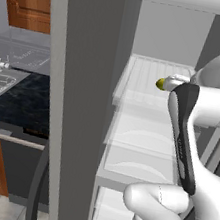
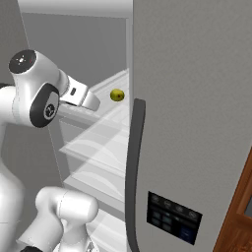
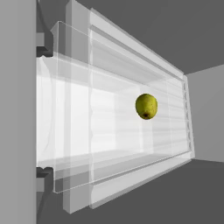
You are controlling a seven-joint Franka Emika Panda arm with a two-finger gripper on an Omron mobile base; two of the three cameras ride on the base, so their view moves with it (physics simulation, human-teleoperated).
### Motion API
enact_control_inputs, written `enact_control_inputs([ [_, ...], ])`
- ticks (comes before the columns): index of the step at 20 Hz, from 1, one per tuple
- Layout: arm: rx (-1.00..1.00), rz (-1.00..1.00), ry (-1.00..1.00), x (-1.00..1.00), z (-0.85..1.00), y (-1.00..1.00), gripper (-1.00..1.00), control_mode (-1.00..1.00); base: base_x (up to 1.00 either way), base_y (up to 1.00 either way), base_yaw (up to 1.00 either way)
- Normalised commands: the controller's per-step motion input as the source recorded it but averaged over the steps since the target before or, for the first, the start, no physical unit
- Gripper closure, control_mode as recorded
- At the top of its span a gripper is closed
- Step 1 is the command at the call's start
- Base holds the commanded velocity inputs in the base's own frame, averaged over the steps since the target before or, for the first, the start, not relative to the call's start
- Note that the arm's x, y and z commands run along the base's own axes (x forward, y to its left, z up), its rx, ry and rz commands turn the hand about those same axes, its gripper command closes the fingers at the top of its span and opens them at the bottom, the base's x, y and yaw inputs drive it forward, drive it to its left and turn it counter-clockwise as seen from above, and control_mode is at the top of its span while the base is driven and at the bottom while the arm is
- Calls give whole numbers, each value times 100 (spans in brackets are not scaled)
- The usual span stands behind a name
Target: Retrieve the pear and banana from the fridge and place them into the bowl on the dining table.
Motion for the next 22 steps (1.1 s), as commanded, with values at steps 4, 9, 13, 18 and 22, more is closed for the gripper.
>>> enact_control_inputs([
  [4,0,-3,0,47,-2,-25,-100,-100,0,0,0],
  [9,0,-3,0,37,-13,-17,-100,-100,0,0,0],
  [13,0,-1,-2,27,-28,0,-100,-100,0,0,0],
  [18,0,0,-1,35,-28,0,-100,-100,0,0,0],
  [22,0,0,0,40,-17,0,-100,-100,0,0,0],
])
